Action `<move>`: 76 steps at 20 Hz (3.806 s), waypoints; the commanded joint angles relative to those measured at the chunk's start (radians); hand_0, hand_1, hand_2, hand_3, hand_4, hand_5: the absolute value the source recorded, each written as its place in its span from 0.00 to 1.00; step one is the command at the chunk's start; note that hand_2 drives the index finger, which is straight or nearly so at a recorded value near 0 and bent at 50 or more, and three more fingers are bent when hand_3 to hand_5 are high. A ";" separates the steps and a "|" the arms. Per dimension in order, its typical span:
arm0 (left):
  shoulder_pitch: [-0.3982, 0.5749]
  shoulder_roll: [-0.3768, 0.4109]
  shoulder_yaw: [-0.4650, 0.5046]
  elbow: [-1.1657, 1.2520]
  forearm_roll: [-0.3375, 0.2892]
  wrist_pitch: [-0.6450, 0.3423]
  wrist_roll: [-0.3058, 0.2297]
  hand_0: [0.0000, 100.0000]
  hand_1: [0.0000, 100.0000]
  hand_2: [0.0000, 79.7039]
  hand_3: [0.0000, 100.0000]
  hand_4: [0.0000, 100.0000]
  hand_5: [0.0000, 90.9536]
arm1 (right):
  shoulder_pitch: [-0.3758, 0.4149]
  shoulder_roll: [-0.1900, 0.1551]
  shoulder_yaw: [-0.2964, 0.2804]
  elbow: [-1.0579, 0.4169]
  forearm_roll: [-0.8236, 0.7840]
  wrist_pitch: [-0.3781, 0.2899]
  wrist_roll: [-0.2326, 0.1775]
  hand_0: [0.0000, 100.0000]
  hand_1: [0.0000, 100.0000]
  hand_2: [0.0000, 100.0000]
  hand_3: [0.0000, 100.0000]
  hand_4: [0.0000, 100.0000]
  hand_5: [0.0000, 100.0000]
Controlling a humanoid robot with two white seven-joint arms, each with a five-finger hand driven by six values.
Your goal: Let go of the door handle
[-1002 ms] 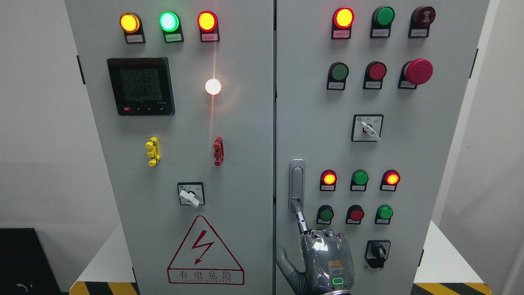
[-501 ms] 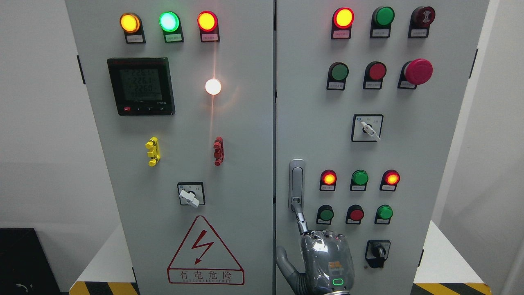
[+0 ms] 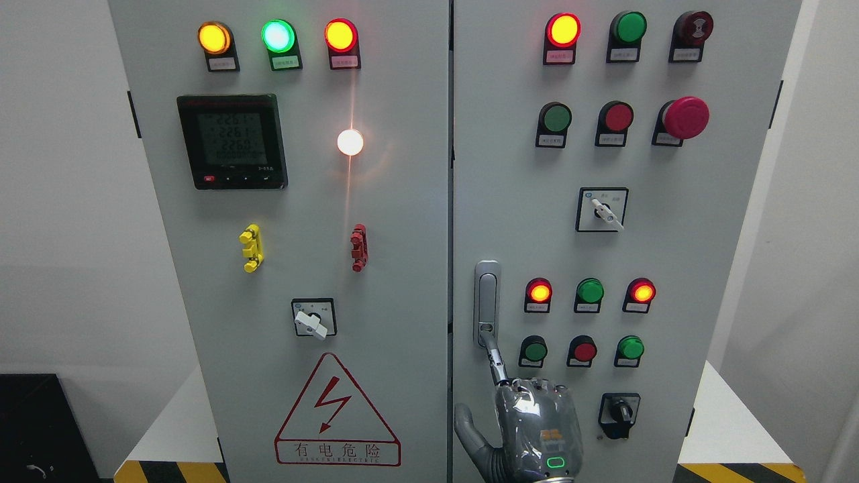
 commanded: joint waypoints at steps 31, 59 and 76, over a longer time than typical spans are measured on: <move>0.000 0.000 0.000 0.000 0.000 -0.001 -0.001 0.12 0.56 0.00 0.00 0.00 0.00 | 0.019 0.000 0.009 0.013 0.000 0.002 0.002 0.48 0.35 0.05 1.00 1.00 1.00; 0.000 0.000 0.000 0.000 0.000 -0.001 -0.001 0.12 0.56 0.00 0.00 0.00 0.00 | 0.014 0.000 0.009 -0.039 0.000 0.001 -0.004 0.47 0.35 0.05 1.00 1.00 1.00; 0.000 0.000 0.000 0.000 0.000 -0.001 -0.001 0.12 0.56 0.00 0.00 0.00 0.00 | 0.028 -0.003 0.009 -0.067 0.000 -0.005 -0.017 0.47 0.35 0.08 1.00 1.00 1.00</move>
